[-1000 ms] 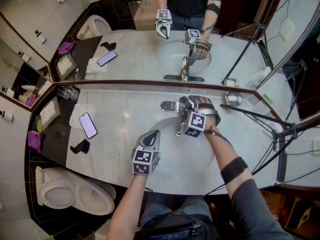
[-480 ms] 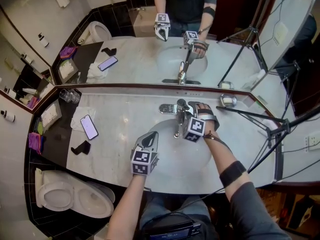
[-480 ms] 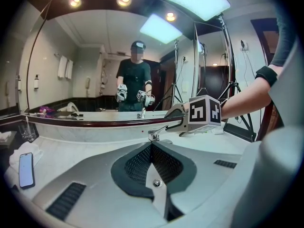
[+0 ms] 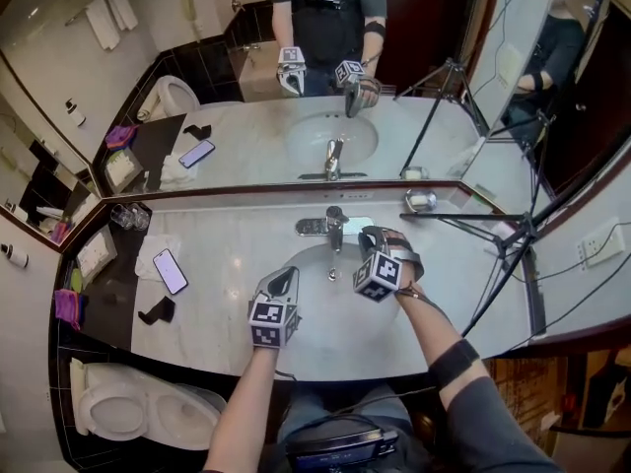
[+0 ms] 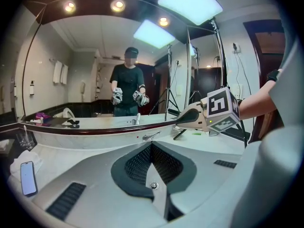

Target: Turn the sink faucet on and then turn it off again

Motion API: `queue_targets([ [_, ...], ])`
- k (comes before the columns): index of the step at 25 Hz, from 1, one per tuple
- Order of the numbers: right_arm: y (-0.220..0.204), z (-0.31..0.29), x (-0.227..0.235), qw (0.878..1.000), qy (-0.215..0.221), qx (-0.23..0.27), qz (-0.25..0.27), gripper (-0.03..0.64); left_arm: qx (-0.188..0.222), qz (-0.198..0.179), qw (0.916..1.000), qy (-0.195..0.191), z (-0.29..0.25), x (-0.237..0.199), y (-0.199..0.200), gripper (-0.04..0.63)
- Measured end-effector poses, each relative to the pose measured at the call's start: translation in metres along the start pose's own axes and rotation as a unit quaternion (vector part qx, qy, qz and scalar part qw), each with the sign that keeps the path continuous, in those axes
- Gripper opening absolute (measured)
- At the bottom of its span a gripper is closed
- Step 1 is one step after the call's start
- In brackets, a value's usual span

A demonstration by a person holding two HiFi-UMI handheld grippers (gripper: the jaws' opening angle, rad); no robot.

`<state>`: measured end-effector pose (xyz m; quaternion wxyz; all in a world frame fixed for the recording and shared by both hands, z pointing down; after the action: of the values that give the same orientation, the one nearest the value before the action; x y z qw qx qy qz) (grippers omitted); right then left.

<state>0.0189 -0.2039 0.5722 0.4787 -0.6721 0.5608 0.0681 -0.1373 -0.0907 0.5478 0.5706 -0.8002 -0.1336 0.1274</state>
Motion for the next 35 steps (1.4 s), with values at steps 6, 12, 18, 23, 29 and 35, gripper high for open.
queue_targets([
  [6,-0.014,0.044,-0.007,0.986,-0.021,0.015,-0.164,0.018,0.007,0.008,0.9999,-0.005,0.011,-0.001,0.006,0.000],
  [12,-0.032,0.085,-0.003,0.942,-0.043,0.039,-0.331,0.018,0.008,0.015,0.9998,-0.010,0.022,0.001,0.006,0.000],
  [18,-0.058,0.117,-0.021,0.919,-0.049,0.040,-0.388,0.018,0.006,0.014,0.9998,-0.012,0.034,0.004,0.005,0.000],
  [23,-0.077,0.132,-0.035,0.910,-0.052,0.037,-0.409,0.018,0.002,0.016,0.9998,-0.010,0.040,0.006,-0.002,0.000],
  [29,-0.088,0.136,-0.046,0.913,-0.050,0.034,-0.403,0.019,0.002,0.018,0.9998,-0.012,0.042,0.011,-0.007,0.000],
  [35,-0.085,0.134,-0.047,0.917,-0.045,0.033,-0.394,0.020,-0.001,0.016,0.9998,-0.009,0.039,0.012,-0.010,0.000],
])
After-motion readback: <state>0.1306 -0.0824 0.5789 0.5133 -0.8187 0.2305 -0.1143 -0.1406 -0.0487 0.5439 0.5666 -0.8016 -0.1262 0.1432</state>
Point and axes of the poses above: the fingertips, and each gripper's own axes: z backward along the fingers, x to its right, y out of its top, the point moved 1 cm from there along z, backward along the fingers, and after that the axes turned 7 degrees about x, right-handed, at the moved point
